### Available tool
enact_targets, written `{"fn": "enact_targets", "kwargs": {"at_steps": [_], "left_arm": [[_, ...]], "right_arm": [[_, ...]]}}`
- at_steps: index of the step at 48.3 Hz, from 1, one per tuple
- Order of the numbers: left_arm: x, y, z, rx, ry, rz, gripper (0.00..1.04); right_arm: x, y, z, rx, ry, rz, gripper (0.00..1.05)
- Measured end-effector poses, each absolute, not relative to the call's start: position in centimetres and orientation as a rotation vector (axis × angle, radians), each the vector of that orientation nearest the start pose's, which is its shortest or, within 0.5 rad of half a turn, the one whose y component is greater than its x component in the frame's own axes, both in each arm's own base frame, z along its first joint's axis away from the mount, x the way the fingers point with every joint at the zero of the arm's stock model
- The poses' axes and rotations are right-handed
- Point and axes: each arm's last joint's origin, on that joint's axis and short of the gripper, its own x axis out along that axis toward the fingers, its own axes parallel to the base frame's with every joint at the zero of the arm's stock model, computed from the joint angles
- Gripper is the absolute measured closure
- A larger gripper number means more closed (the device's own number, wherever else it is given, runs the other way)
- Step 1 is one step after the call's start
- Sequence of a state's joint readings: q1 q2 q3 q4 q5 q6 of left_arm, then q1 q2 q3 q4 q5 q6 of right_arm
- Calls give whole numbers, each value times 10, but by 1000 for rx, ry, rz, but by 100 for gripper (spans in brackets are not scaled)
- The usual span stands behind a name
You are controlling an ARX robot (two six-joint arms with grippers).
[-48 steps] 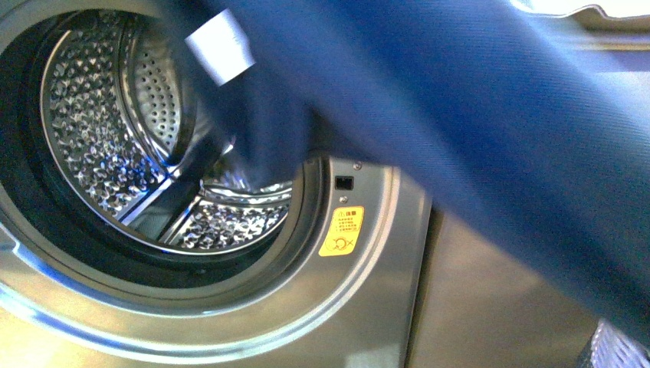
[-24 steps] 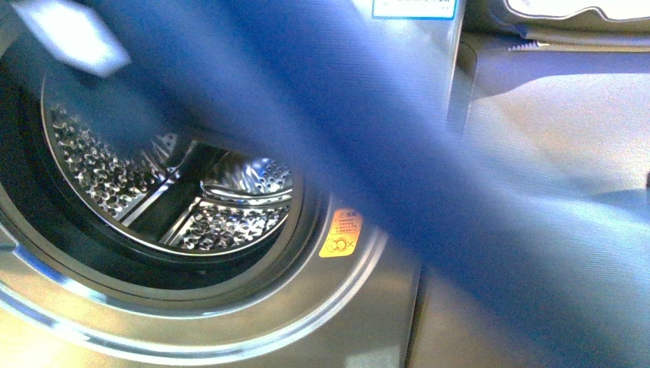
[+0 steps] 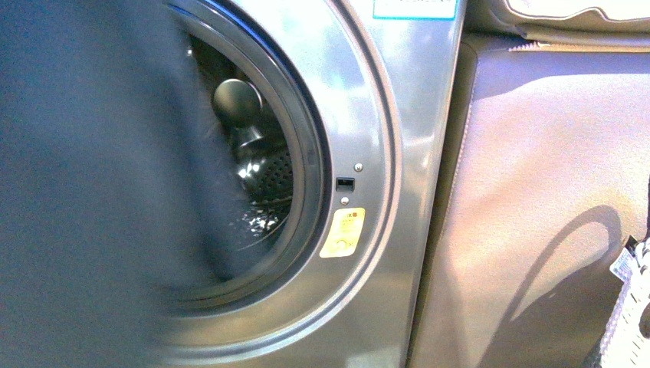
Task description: Put clothes into washing machine
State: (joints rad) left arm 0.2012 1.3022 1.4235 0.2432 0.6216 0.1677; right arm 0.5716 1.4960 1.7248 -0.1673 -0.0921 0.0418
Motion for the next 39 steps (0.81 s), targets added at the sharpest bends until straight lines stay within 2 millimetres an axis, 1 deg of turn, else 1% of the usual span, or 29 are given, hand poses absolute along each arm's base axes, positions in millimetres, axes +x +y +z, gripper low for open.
{"fn": "enact_targets", "kwargs": {"at_steps": [4, 9, 12, 17, 24, 29, 34, 39], "left_arm": [[274, 41, 481, 276, -311, -347, 100], [279, 47, 477, 244, -274, -306, 100], [282, 49, 468, 225, -272, -306, 100], [279, 49, 456, 191, -281, -328, 100], [268, 45, 429, 156, -266, -368, 100], [262, 41, 402, 127, -251, -381, 100], [261, 38, 375, 99, -239, -379, 100], [262, 37, 360, 84, -236, -357, 100]], "right_arm": [[269, 176, 487, 55, -47, 666, 7], [269, 176, 487, 55, -47, 666, 7], [269, 176, 487, 55, -47, 665, 7], [269, 176, 487, 55, -48, 666, 7], [269, 176, 487, 55, -47, 668, 7], [269, 176, 487, 55, -47, 668, 7], [269, 176, 487, 55, -47, 668, 7], [269, 176, 487, 55, -47, 668, 7]]}}
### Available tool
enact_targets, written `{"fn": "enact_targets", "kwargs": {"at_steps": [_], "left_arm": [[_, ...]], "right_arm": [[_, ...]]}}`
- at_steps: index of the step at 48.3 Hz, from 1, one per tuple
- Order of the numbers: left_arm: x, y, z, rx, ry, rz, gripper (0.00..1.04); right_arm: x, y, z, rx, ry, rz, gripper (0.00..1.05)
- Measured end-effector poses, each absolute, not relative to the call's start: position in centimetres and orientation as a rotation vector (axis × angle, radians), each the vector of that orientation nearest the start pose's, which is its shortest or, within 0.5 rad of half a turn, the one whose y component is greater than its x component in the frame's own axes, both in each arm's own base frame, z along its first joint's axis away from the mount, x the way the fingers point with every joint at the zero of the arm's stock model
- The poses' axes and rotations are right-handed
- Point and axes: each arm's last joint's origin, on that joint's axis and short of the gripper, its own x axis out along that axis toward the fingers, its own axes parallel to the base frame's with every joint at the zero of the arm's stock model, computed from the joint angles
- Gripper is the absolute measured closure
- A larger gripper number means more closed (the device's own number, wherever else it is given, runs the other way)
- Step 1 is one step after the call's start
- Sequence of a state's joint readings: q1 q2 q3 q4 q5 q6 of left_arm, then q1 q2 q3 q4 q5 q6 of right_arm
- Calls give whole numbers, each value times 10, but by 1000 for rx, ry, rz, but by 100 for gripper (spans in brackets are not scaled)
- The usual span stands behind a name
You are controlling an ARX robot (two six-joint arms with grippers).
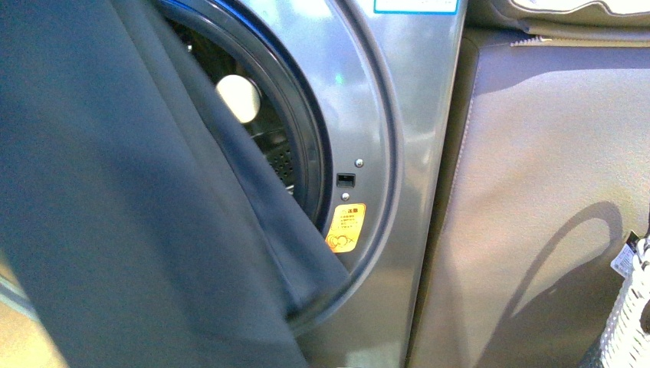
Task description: Put clothes into washing machine
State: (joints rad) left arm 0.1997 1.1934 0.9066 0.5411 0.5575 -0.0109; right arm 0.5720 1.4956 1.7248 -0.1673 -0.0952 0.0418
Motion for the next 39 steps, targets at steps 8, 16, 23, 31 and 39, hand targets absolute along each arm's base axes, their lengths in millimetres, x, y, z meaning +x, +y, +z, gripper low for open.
{"fn": "enact_targets", "kwargs": {"at_steps": [8, 16, 23, 31, 39], "left_arm": [[266, 35, 337, 52, -223, -321, 100], [270, 24, 311, 30, -189, -324, 100], [275, 4, 289, 13, -154, -361, 100], [284, -14, 272, 5, -125, -377, 100], [297, -20, 253, -1, -105, -345, 100]], "right_arm": [[269, 176, 487, 55, -47, 668, 7], [269, 176, 487, 55, -47, 668, 7], [269, 176, 487, 55, -47, 668, 7], [269, 176, 487, 55, -47, 668, 7], [269, 176, 487, 55, -47, 668, 7]]}}
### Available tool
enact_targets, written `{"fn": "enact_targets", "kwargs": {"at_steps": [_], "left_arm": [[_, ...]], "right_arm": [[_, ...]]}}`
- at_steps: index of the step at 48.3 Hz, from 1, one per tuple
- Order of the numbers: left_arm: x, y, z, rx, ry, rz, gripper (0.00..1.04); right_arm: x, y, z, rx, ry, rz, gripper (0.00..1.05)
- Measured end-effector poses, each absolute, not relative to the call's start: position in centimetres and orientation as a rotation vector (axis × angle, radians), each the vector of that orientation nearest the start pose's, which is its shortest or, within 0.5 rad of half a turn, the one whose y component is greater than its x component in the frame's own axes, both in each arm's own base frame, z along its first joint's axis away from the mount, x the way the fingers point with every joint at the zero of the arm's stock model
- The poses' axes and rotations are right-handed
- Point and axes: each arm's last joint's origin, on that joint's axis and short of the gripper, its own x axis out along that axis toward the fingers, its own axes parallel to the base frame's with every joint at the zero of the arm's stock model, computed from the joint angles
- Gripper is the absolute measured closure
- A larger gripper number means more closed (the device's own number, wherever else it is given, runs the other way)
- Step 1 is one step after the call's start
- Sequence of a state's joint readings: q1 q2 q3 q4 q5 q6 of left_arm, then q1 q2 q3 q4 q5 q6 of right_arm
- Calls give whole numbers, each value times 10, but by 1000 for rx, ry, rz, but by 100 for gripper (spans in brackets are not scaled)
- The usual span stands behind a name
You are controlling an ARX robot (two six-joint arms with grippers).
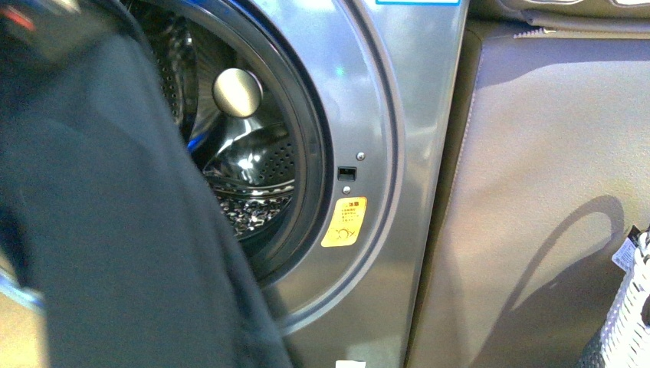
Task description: Put clothes into washing machine
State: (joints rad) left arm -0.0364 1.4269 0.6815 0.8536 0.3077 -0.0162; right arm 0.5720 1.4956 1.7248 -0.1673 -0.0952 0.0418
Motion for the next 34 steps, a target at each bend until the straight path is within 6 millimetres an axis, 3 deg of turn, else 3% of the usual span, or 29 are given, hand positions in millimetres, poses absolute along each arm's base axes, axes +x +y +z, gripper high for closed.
{"fn": "enact_targets", "kwargs": {"at_steps": [15, 34], "left_arm": [[325, -21, 214, -20, -60, -244, 100], [362, -36, 186, -27, -3, -201, 100]], "right_arm": [[269, 176, 487, 55, -48, 668, 7], [269, 176, 487, 55, -48, 668, 7]]}}
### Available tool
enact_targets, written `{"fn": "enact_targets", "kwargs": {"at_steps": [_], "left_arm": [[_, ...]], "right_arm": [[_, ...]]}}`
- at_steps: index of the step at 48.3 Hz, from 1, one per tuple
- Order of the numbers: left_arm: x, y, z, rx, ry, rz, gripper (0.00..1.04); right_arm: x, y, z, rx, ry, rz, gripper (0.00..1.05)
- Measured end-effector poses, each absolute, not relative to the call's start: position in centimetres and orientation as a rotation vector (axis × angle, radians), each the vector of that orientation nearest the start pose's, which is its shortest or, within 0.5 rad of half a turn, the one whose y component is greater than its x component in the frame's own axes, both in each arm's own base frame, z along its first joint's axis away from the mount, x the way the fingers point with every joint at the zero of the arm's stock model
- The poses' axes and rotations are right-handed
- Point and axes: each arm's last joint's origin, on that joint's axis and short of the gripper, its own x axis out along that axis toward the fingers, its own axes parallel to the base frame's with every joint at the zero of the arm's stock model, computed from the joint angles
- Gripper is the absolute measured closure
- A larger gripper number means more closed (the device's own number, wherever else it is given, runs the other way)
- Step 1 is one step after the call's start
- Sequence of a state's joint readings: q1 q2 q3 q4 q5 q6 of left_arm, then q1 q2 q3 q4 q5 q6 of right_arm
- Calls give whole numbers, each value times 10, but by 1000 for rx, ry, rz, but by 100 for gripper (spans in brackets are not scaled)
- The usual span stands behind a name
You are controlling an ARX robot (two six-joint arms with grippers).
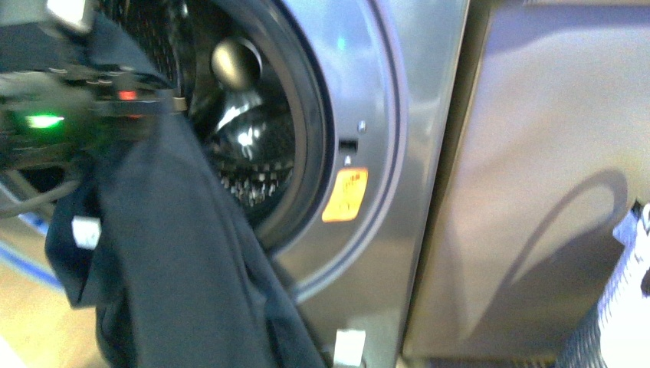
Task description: Put clothes into washing machine
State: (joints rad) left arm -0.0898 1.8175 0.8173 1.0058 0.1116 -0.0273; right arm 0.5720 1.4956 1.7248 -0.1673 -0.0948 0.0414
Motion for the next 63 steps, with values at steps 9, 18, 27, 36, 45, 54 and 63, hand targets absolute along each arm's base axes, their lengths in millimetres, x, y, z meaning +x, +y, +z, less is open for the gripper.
{"fn": "enact_targets", "kwargs": {"at_steps": [9, 18, 27, 36, 45, 54, 63], "left_arm": [[385, -47, 176, -26, 19, -186, 100], [410, -57, 167, -20, 45, -159, 100], [437, -66, 159, -4, 70, -124, 100], [464, -68, 156, 0, 79, -82, 100], [500, -63, 164, -9, 17, -20, 100], [528, -58, 172, -9, -11, 24, 100], [550, -57, 178, -3, -70, 51, 100]], "right_arm": [[269, 176, 487, 55, -47, 668, 7], [269, 176, 487, 55, -47, 668, 7], [269, 176, 487, 55, -47, 668, 7], [269, 176, 487, 55, -48, 668, 7], [269, 176, 487, 55, -47, 668, 7], [269, 176, 487, 55, -47, 668, 7], [269, 176, 487, 55, -47, 668, 7]]}}
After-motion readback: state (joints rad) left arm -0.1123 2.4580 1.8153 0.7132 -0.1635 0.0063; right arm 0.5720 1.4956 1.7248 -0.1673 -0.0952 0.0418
